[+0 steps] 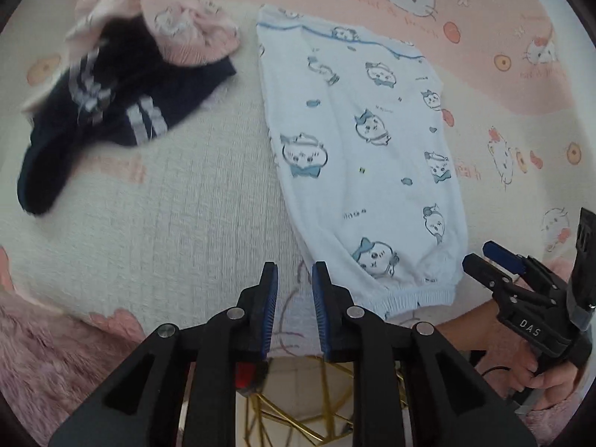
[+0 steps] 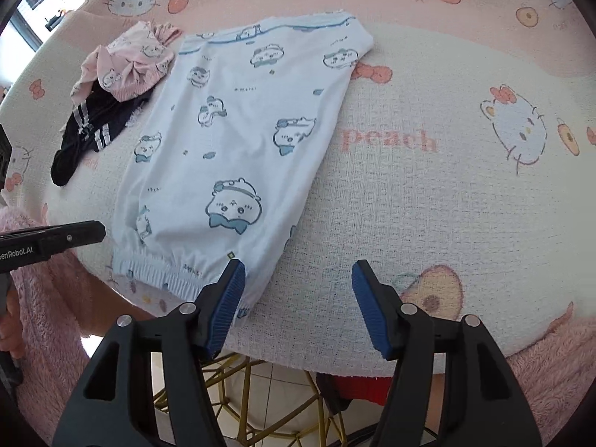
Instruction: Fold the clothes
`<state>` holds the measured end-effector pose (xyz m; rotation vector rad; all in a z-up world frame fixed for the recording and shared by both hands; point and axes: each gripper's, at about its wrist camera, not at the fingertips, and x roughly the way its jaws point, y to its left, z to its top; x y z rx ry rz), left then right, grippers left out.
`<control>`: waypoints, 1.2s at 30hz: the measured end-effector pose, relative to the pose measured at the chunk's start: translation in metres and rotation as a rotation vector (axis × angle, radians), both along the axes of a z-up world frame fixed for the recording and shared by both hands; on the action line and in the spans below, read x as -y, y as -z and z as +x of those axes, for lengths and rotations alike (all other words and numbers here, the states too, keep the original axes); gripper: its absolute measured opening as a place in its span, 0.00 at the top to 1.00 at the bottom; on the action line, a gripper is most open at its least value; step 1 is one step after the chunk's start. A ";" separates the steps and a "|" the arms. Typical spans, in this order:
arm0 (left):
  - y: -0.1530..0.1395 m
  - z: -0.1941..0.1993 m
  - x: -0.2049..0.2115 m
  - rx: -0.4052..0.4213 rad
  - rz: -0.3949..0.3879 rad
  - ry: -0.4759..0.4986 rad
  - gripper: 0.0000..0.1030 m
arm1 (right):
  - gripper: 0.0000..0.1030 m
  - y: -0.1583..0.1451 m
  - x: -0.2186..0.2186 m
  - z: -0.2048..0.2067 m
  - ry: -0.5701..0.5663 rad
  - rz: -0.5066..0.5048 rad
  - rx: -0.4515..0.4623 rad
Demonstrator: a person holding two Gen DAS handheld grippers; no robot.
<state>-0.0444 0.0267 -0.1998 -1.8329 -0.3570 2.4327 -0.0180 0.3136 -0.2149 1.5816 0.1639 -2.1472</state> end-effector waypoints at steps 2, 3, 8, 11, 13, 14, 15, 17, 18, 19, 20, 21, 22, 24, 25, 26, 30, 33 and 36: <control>0.006 -0.009 -0.013 -0.020 0.014 0.082 0.80 | 0.41 0.002 0.004 -0.004 0.005 -0.030 -0.002; 0.013 -0.014 -0.022 -0.006 0.011 0.120 0.80 | 0.41 0.006 0.009 -0.006 -0.008 -0.032 0.008; 0.029 -0.014 -0.029 0.108 -0.132 0.218 0.72 | 0.41 0.018 0.012 -0.006 -0.014 0.039 0.052; 0.021 -0.011 -0.018 0.134 -0.214 0.217 0.64 | 0.41 0.012 0.002 -0.007 0.013 0.019 0.063; 0.009 -0.014 -0.012 0.087 -0.112 0.203 0.64 | 0.41 0.006 -0.003 -0.009 0.027 0.000 0.053; 0.005 -0.016 -0.011 0.062 -0.074 0.198 0.64 | 0.41 0.004 -0.003 -0.011 0.029 -0.012 0.048; 0.001 -0.020 -0.011 0.037 -0.070 0.200 0.64 | 0.41 0.003 0.001 -0.012 0.022 -0.029 0.043; -0.005 -0.032 -0.007 -0.001 -0.093 0.196 0.64 | 0.41 0.002 0.012 -0.016 0.003 -0.033 0.037; -0.006 -0.039 -0.004 -0.017 -0.112 0.192 0.64 | 0.41 0.002 0.018 -0.018 -0.010 -0.025 0.027; -0.007 -0.046 0.000 -0.030 -0.125 0.186 0.64 | 0.41 0.001 0.023 -0.022 -0.021 -0.012 0.013; -0.006 -0.054 0.005 -0.039 -0.123 0.178 0.64 | 0.41 -0.001 0.026 -0.029 -0.030 0.005 -0.006; -0.005 -0.062 0.010 -0.047 -0.122 0.171 0.64 | 0.41 -0.003 0.029 -0.035 -0.039 0.022 -0.026; -0.004 -0.069 0.015 -0.056 -0.120 0.163 0.64 | 0.41 -0.005 0.032 -0.044 -0.042 0.040 -0.045; -0.001 -0.084 0.025 -0.066 -0.117 0.144 0.64 | 0.41 -0.003 0.036 -0.065 -0.033 0.077 -0.075; 0.003 -0.087 0.030 -0.055 -0.117 0.128 0.64 | 0.41 0.002 0.037 -0.070 -0.028 0.091 -0.071; 0.006 -0.091 0.034 -0.044 -0.117 0.112 0.64 | 0.41 0.007 0.039 -0.076 -0.023 0.105 -0.066; 0.004 -0.092 0.065 -0.048 -0.081 -0.001 0.59 | 0.42 0.024 0.042 -0.095 0.007 0.141 -0.046; 0.006 -0.096 0.078 -0.053 -0.023 -0.018 0.54 | 0.42 0.022 0.026 -0.107 0.081 0.049 -0.004; 0.008 -0.101 0.090 -0.057 0.035 -0.035 0.54 | 0.42 0.022 0.030 -0.119 0.070 0.048 -0.012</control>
